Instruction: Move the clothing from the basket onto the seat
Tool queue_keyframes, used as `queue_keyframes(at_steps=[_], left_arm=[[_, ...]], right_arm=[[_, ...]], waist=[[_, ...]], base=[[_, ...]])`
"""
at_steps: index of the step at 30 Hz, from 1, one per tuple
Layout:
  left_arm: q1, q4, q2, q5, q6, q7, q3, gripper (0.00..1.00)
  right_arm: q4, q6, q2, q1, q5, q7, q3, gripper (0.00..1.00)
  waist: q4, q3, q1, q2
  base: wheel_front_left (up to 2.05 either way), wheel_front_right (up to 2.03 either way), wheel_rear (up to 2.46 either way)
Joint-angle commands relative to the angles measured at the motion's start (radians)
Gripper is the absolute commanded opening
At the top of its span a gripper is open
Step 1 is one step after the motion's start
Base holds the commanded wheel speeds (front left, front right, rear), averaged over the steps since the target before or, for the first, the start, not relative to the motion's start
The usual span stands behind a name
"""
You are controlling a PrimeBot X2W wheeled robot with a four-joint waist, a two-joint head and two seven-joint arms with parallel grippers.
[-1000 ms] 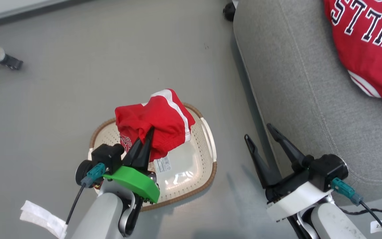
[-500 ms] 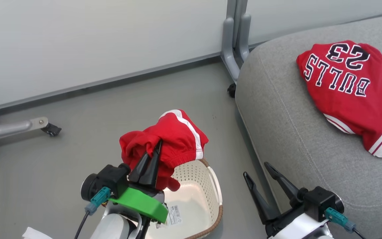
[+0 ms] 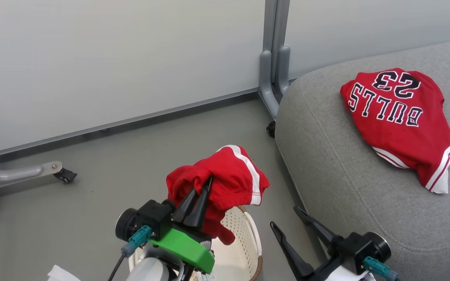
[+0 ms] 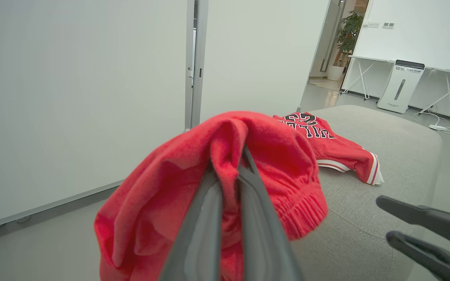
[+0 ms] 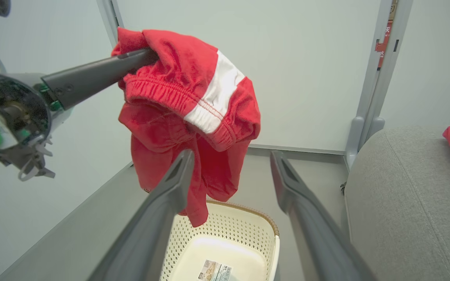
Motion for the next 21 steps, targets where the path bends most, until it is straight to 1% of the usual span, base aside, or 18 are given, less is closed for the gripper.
queue_keyframes(at_steps=[1,4,11,19,21], left_arm=[[-0.006,0.001,-0.003,-0.005,-0.002,-0.001,-0.005,0.0],[-0.02,0.009,-0.006,-0.016,-0.002,-0.001,-0.037,0.0],[-0.041,0.018,-0.009,-0.044,0.005,-0.001,-0.112,0.0],[-0.06,0.0,-0.009,-0.082,0.03,0.0,-0.191,0.0],[-0.067,-0.001,-0.009,-0.087,0.03,0.005,-0.212,0.0]], right_arm=[[0.007,0.0,-0.005,-0.016,-0.018,0.0,0.009,1.0],[0.017,0.0,-0.004,-0.031,-0.066,0.0,0.017,1.0],[0.047,0.0,0.021,-0.048,-0.178,0.0,-0.023,1.0],[0.058,0.0,0.03,-0.062,-0.221,0.0,-0.042,1.0],[0.058,0.0,0.033,-0.064,-0.229,0.0,-0.051,1.0]], waist=[[0.0,0.001,0.0001,0.0],[0.001,0.004,0.0001,0.0],[0.002,0.009,0.0001,0.0],[-0.002,0.019,0.0001,0.0],[-0.002,0.022,0.0001,0.0]], base=[[0.0,0.0,0.0],[0.0,0.0,0.0],[0.0,0.0,0.0],[0.0,0.0,0.0],[0.0,0.0,0.0]])
